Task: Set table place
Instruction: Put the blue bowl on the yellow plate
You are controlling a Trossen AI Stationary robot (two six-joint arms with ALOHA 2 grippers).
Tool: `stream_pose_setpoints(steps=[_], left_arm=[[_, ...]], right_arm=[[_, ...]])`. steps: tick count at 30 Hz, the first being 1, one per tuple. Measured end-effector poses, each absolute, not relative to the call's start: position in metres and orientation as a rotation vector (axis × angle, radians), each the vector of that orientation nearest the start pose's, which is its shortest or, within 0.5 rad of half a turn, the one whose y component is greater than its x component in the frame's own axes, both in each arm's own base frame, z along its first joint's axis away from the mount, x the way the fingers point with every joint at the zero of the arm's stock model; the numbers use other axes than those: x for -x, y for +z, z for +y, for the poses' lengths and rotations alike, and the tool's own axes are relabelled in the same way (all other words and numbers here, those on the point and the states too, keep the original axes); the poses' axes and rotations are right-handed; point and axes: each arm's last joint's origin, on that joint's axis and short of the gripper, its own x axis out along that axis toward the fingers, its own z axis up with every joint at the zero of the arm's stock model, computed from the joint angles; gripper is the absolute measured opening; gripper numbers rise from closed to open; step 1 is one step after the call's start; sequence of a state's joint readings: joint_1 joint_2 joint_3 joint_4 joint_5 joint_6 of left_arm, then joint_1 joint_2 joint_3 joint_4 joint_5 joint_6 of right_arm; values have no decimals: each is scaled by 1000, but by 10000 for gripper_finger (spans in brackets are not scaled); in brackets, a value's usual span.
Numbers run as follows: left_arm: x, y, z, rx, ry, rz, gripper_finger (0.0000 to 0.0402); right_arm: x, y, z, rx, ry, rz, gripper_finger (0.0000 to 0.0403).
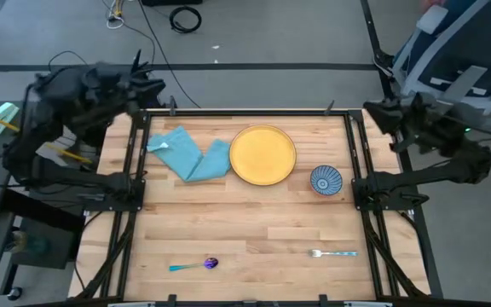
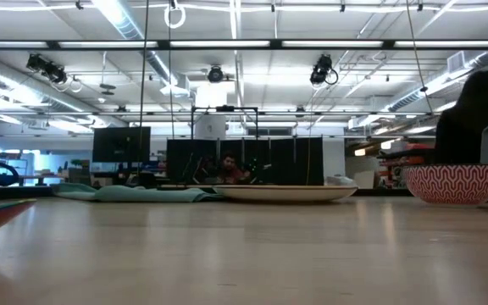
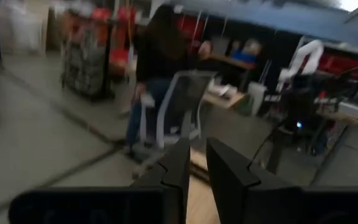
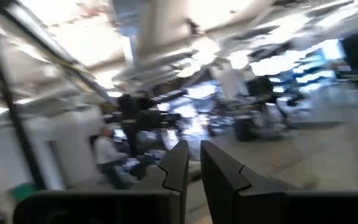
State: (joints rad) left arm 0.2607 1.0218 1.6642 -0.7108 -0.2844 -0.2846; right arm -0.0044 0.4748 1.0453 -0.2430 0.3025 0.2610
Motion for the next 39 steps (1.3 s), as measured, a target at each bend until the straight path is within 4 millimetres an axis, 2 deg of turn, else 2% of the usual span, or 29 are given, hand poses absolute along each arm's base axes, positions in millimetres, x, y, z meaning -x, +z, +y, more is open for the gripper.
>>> stream_pose_setpoints(steps=[4, 10, 16, 21, 26, 32, 36, 39], left_arm=[[-159, 495, 62, 340, 545, 134, 51], [-190, 448, 90, 418, 621, 321, 49], [-202, 402, 106, 474, 686, 465, 57], [-206, 369, 107, 552, 689, 553, 61], [-208, 346, 106, 596, 639, 627, 60], [-208, 323, 104, 598, 643, 699, 65], [-207, 310, 104, 604, 650, 740, 71], [-206, 298, 103, 615, 658, 768, 76]], right_arm=[[-34, 444, -12, -329, -390, -260, 50], [-21, 436, -13, -462, -446, -87, 50], [-18, 419, -13, -540, -495, 71, 50], [-15, 403, -12, -675, -551, 205, 50], [-14, 389, -9, -845, -574, 369, 50], [-24, 369, -4, -946, -643, 760, 50], [-50, 359, -4, -875, -650, 865, 55], [-67, 339, -4, -796, -699, 1020, 64]])
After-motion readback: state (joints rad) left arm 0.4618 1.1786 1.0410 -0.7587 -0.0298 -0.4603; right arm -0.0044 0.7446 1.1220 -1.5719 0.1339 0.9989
